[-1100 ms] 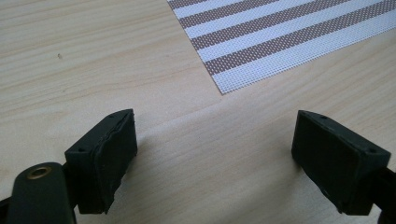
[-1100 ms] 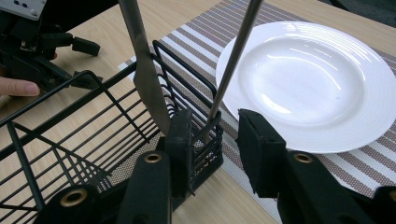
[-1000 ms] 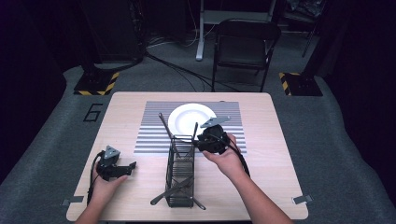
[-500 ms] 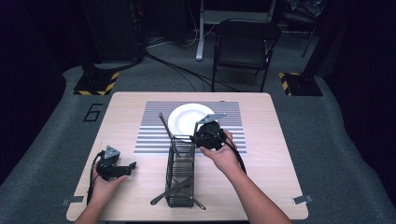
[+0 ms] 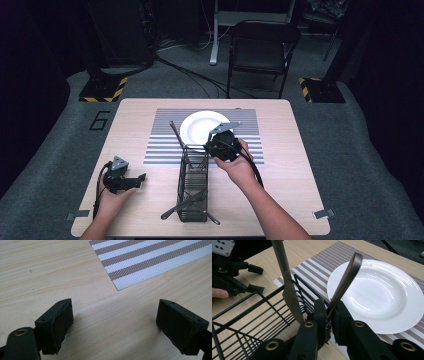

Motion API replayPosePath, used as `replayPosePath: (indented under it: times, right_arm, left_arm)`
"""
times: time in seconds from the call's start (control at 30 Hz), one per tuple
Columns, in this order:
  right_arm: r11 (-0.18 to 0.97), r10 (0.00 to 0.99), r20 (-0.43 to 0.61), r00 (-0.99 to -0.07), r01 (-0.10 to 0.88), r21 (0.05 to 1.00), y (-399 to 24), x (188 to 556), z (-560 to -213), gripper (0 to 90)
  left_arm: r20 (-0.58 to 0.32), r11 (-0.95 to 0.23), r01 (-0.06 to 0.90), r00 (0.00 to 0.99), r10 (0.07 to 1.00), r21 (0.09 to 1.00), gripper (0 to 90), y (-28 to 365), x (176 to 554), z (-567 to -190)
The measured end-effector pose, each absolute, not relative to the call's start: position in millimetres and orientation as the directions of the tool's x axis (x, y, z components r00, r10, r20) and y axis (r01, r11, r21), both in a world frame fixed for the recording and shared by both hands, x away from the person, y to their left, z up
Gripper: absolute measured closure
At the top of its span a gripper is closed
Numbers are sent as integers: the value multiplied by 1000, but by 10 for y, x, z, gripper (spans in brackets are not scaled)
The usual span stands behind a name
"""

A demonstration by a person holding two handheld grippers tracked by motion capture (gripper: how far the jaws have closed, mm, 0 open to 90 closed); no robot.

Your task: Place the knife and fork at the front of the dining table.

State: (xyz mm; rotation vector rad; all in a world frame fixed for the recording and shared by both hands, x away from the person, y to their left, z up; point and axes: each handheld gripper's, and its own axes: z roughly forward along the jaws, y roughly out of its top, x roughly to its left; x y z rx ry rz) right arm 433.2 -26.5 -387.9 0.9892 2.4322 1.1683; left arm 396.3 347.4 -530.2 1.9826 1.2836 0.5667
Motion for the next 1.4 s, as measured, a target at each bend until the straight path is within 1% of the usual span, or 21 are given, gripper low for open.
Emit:
replayPosePath:
  times: [0.27, 0.3, 0.57, 0.73, 1.03, 1.4]
  right_arm:
    - [460, 656, 33, -754, 434, 774, -189, 4258, -3858, 850]
    - [470, 646, 20, -763, 419, 777, -176, 4264, -3861, 850]
    - [503, 645, 8, -765, 432, 748, -78, 4249, -3934, 849]
    - [535, 637, -18, -771, 425, 730, -18, 4255, -4001, 850]
    - [534, 648, -6, -762, 449, 717, 33, 4275, -4070, 860]
    - [554, 629, -14, -778, 435, 710, 37, 4304, -4040, 870]
  left_arm:
    - [-11, -267, 605, 415, 910, 750, 142, 3474, 3963, -5302]
    - [-11, -267, 605, 415, 910, 750, 142, 3475, 3963, -5302]
    - [-11, -266, 606, 414, 910, 750, 142, 3474, 3963, -5302]
    - [-11, -266, 606, 414, 910, 750, 142, 3474, 3963, -5302]
    - [-11, -265, 605, 413, 910, 750, 142, 3474, 3963, -5302]
    - [-12, -266, 606, 415, 910, 750, 142, 3475, 3963, -5301]
